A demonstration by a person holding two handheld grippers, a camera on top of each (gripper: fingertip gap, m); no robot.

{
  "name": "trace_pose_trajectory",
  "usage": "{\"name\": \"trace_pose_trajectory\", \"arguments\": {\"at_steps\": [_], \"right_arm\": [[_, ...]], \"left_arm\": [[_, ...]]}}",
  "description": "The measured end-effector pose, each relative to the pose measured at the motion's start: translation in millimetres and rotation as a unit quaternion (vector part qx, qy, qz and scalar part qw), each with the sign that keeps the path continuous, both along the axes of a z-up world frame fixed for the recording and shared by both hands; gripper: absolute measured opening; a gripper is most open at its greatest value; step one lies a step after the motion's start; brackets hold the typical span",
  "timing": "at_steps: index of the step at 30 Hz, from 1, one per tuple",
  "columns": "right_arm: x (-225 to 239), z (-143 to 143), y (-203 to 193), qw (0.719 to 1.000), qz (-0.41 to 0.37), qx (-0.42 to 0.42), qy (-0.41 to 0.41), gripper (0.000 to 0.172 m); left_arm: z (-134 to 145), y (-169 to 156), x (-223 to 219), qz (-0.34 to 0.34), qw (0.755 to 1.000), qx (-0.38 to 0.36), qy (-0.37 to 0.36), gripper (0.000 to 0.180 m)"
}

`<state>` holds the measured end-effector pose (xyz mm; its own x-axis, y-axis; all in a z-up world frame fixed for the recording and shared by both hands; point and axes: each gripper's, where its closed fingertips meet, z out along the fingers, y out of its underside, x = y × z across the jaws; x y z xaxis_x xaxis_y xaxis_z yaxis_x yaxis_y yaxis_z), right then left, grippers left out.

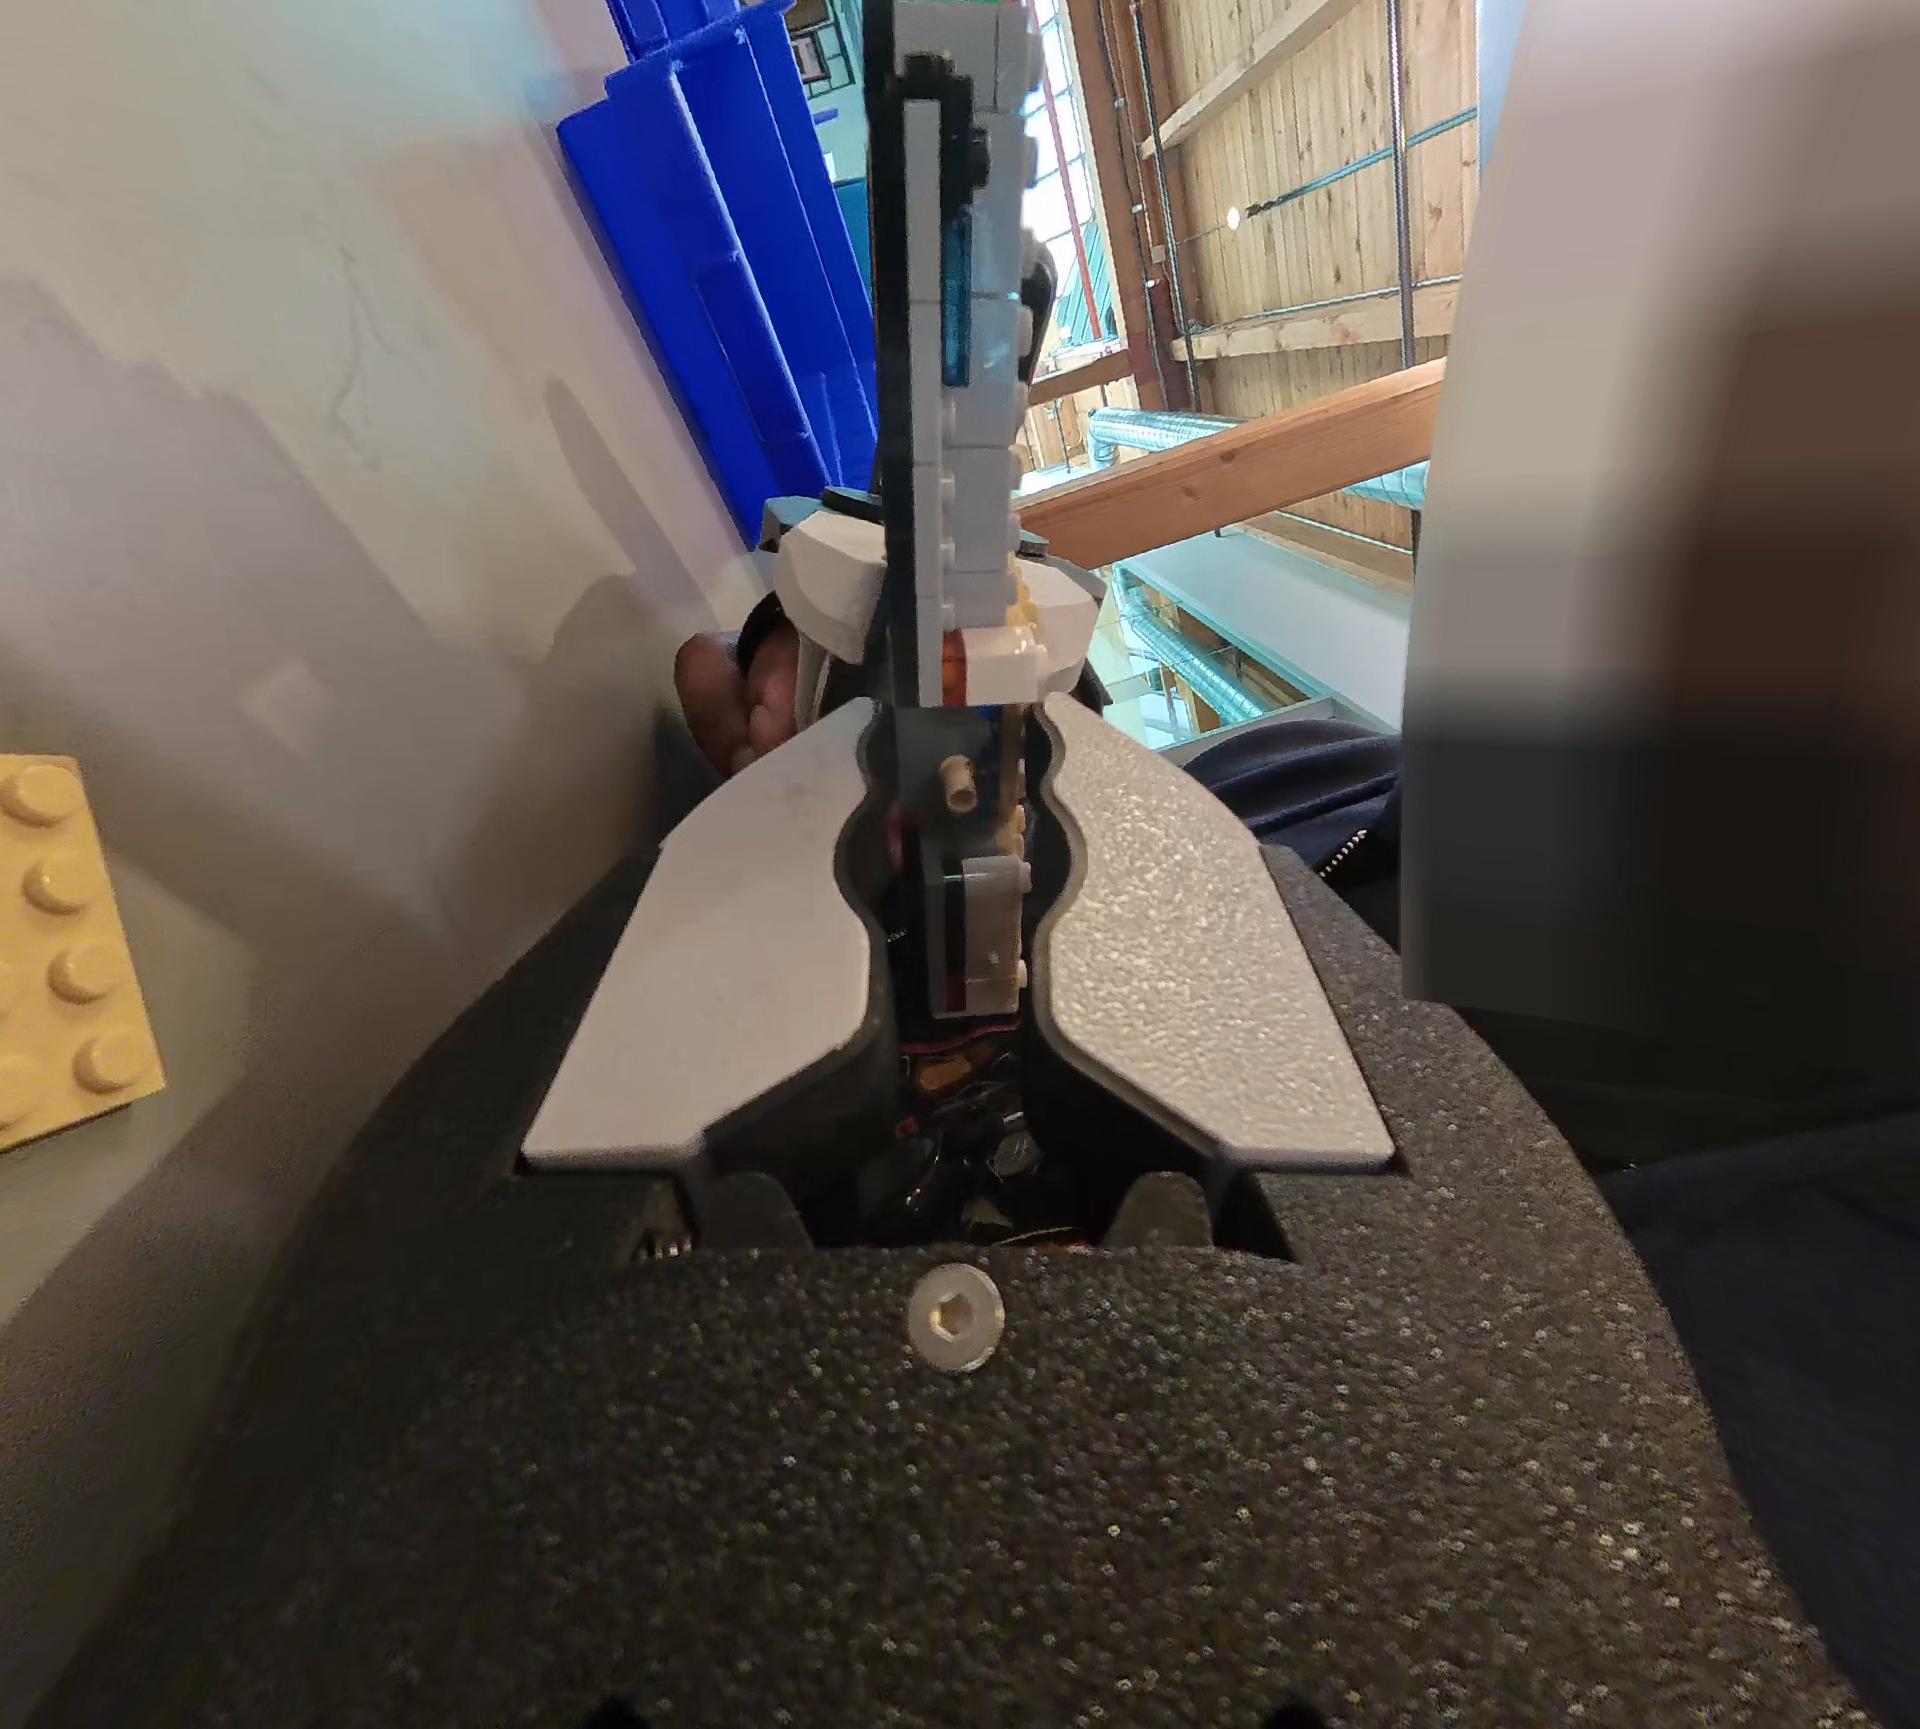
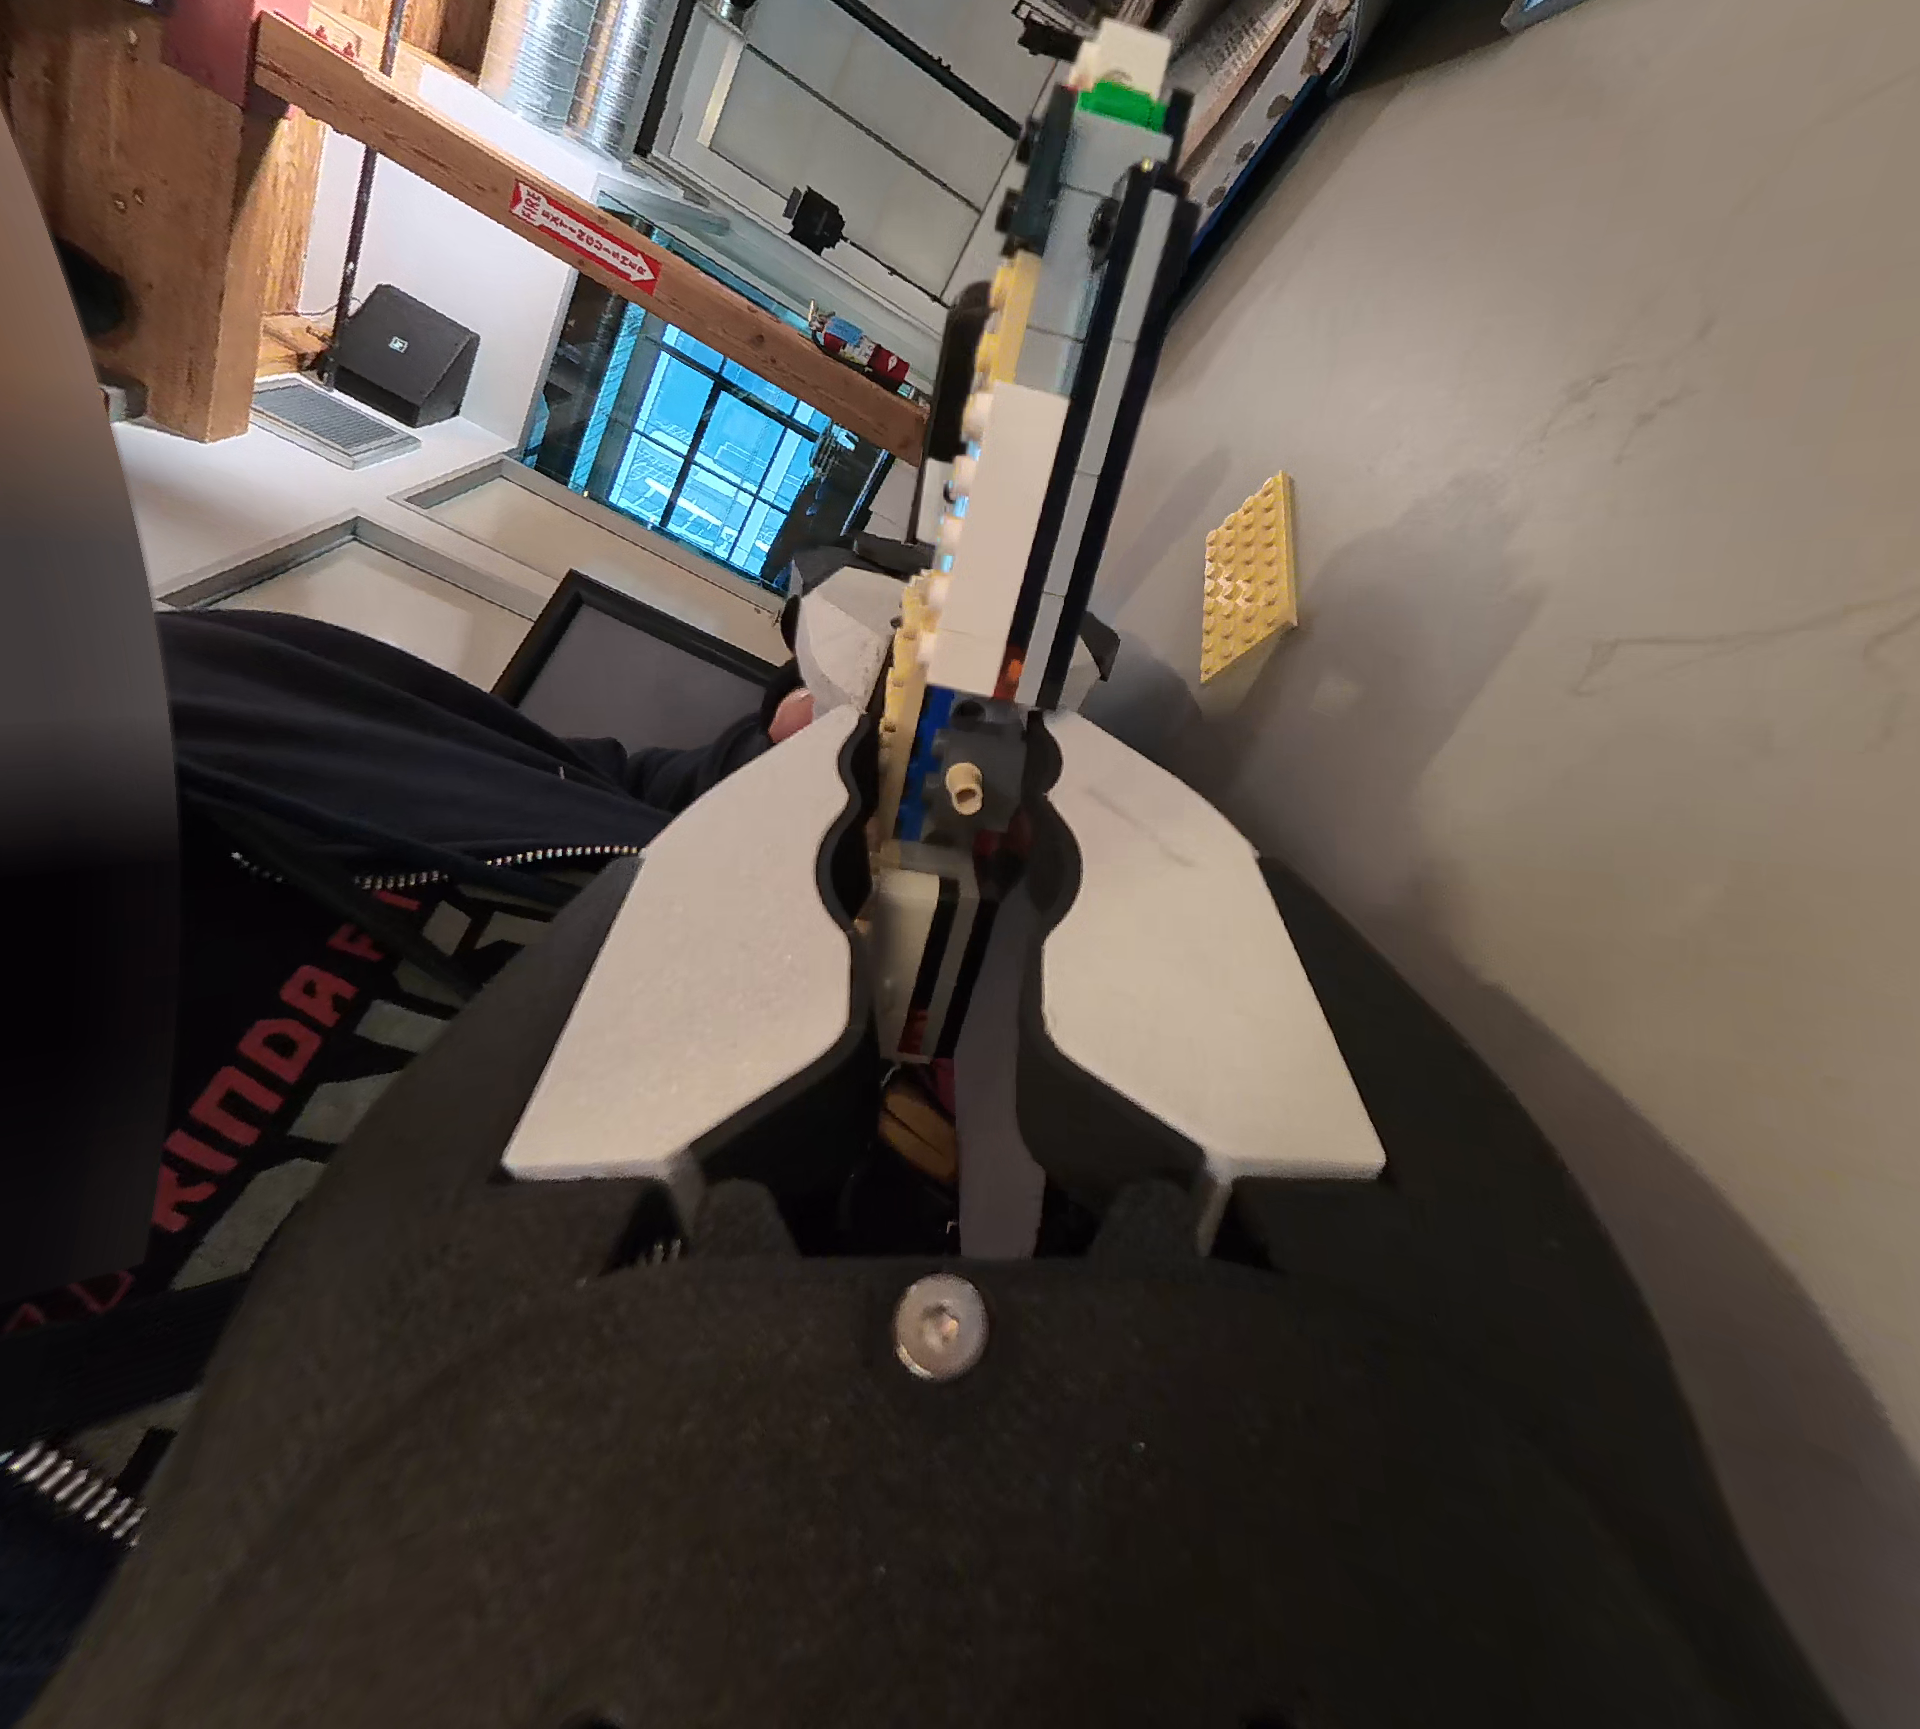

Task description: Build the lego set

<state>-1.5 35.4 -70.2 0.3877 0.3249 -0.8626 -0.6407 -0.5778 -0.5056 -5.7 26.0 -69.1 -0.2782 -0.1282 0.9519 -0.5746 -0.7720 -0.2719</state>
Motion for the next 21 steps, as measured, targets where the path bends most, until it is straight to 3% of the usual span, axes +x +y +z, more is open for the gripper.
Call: {"name": "trace_pose_trajectory", "arguments": {"at_steps": [6, 21], "right_arm": [[1.0, -0.1, 1.5, 1.0, -0.008, -0.008, -0.02, 0.039], [-4.7, 13.6, -5.1, 0.998, -0.014, 0.027, -0.06, 0.043]], "left_arm": [[0.7, 6.7, -2.5, 0.012, 1.0, -0.005, -0.008, 0.023], [12.1, 8.0, -6.1, -0.002, 0.998, 0.032, -0.055, 0.023]]}}
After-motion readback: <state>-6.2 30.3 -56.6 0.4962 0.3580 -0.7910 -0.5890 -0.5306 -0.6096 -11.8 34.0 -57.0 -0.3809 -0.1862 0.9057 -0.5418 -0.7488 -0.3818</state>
